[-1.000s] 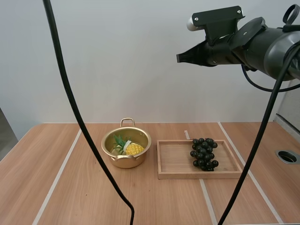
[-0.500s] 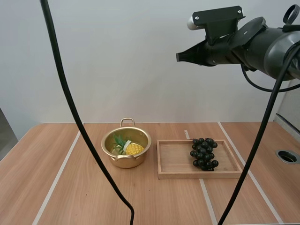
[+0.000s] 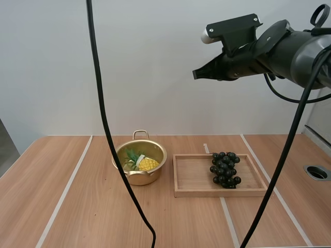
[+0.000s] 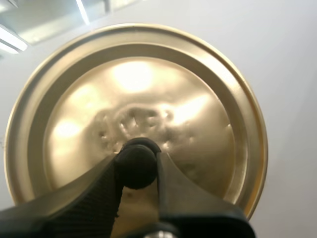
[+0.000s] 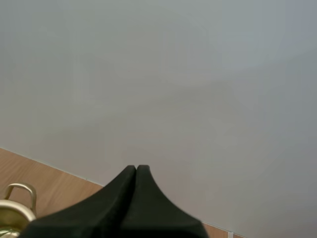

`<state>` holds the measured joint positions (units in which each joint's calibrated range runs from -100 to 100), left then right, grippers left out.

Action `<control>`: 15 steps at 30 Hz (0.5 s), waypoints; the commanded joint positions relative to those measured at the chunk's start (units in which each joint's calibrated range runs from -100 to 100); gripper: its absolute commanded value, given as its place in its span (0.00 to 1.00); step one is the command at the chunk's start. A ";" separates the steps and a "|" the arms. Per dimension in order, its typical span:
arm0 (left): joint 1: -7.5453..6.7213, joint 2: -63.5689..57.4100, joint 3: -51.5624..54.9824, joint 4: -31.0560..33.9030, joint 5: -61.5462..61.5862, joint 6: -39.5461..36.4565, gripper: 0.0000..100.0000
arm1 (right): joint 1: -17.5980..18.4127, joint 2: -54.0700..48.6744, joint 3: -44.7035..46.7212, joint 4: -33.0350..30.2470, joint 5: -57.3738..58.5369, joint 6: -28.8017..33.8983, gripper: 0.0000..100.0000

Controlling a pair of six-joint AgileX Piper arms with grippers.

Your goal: Open the pot, put the pineapple inside, and close it

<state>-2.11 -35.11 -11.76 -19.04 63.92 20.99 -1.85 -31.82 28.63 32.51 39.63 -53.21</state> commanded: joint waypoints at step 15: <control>-0.04 14.73 -0.18 12.46 15.53 -12.60 0.00 | -0.26 -3.60 0.22 -6.25 0.69 9.32 0.00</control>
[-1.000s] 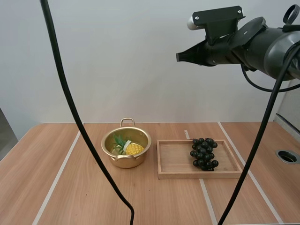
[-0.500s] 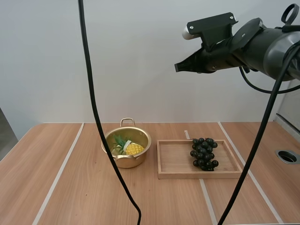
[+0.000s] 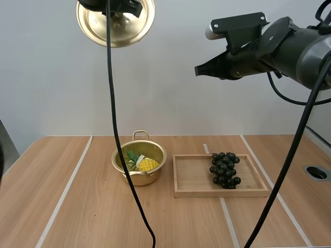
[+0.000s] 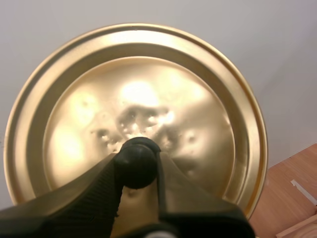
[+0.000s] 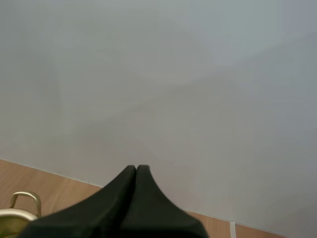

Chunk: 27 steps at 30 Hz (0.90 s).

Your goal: Open the pot, put the pineapple inside, and close it

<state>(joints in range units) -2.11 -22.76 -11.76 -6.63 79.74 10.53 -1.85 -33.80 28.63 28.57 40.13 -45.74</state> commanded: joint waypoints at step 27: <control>0.03 4.36 23.62 -2.94 -0.45 0.55 0.00 | -0.26 -19.10 22.74 -5.42 -24.75 6.29 0.00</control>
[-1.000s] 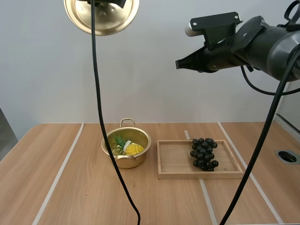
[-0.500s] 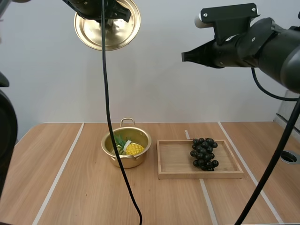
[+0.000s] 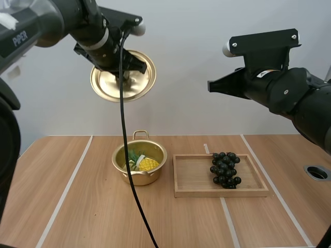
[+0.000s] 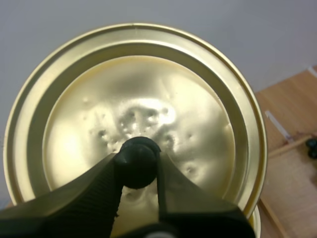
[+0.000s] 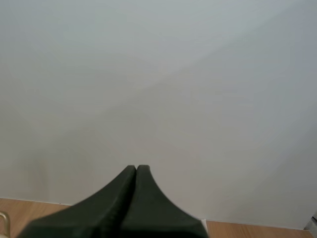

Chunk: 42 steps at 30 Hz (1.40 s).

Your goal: Open the pot, put the pineapple inside, and close it

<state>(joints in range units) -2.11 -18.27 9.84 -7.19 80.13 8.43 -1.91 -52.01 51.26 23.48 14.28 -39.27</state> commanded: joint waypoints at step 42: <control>0.03 23.39 3.07 -8.36 15.28 19.69 0.00 | -0.20 -0.89 0.10 -2.44 7.53 -0.18 0.00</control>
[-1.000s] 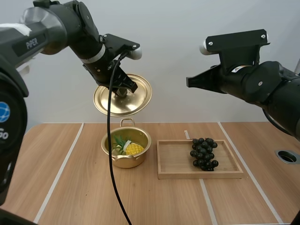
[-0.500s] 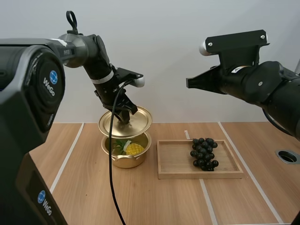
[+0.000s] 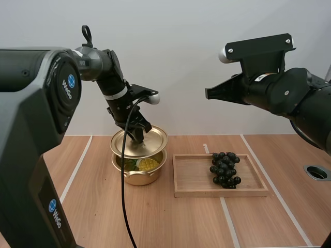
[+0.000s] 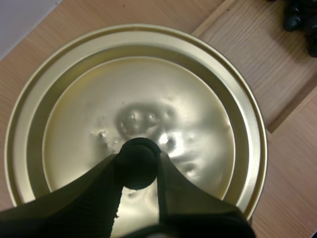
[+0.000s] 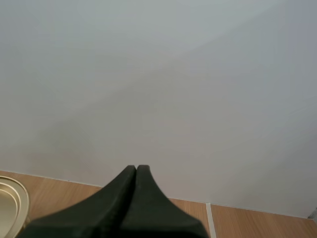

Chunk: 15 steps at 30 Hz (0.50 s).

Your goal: Open the pot, put the pineapple inside, and close it

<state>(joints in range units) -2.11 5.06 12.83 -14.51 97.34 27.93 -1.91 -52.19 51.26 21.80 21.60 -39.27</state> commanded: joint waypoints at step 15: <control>0.03 2.69 0.08 0.18 0.50 0.20 0.00 | -0.20 -0.71 0.10 -1.16 1.51 -0.18 0.00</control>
<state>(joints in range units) -2.11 6.86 12.83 -14.16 96.77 27.93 -1.91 -52.19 51.26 21.41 22.97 -39.27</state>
